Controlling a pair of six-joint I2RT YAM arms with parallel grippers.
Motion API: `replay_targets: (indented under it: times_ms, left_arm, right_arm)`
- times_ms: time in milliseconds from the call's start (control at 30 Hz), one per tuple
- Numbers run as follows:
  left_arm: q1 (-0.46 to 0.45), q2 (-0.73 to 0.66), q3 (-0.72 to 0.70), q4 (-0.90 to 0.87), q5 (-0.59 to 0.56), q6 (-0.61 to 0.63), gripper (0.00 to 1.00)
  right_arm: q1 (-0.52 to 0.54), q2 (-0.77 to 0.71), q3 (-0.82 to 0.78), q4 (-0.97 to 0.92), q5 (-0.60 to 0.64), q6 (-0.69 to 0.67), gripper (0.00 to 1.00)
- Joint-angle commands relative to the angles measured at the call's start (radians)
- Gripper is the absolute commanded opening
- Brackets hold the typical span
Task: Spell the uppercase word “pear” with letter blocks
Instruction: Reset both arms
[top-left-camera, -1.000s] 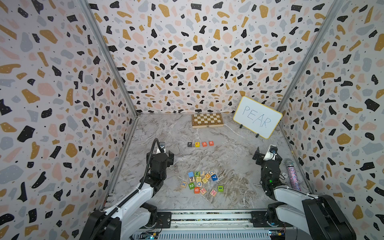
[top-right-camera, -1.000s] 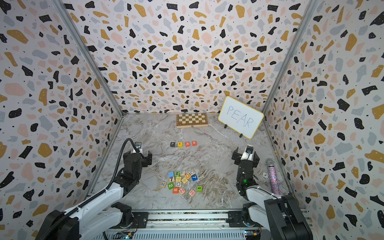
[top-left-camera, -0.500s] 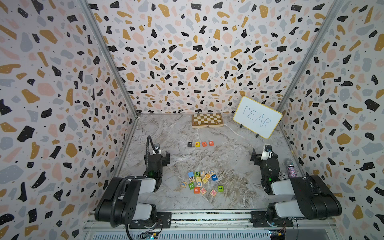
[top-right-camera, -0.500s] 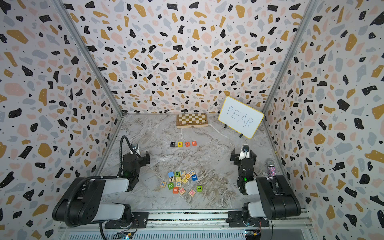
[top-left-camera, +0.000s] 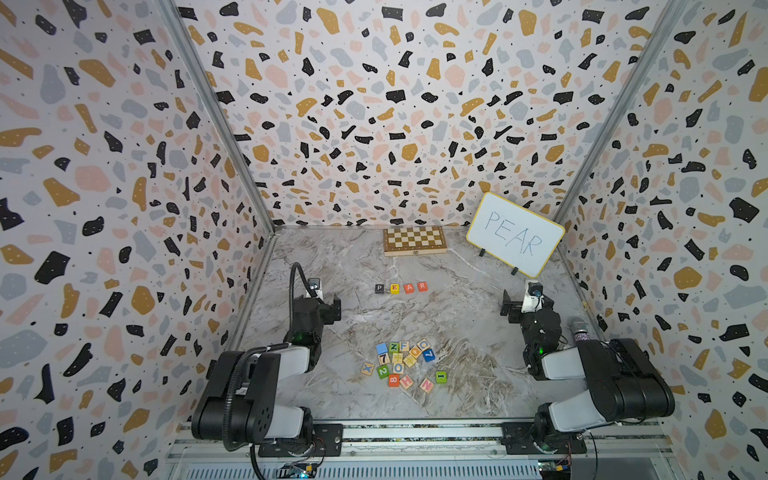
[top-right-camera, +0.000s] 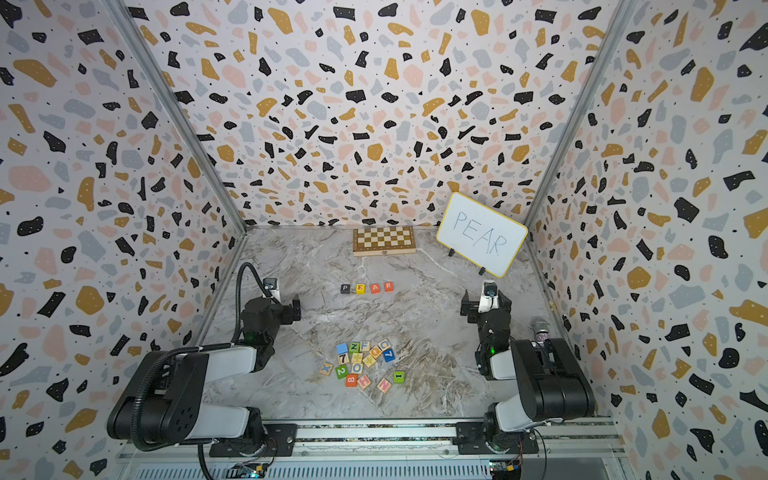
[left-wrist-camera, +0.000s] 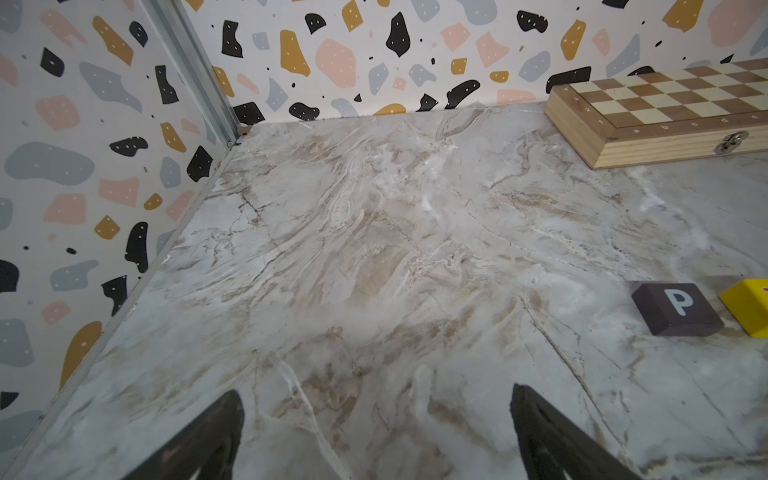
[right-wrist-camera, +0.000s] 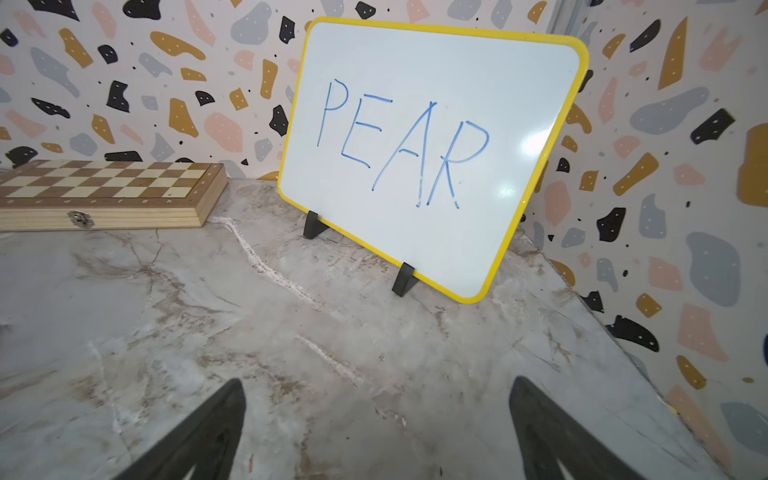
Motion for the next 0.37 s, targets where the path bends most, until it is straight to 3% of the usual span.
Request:
replay_targets:
  times_ms: [0,333]
  left_arm:
    - [0.004,-0.003,0.004,0.019,0.009,-0.009,0.99]
    - [0.004,-0.002,0.007,0.017,0.012,-0.009,0.99]
  right_arm:
    - [0.003,-0.007,0.006,-0.034,-0.032,0.009,0.99]
    - [0.006,-0.007,0.011,-0.043,-0.040,0.005,0.99]
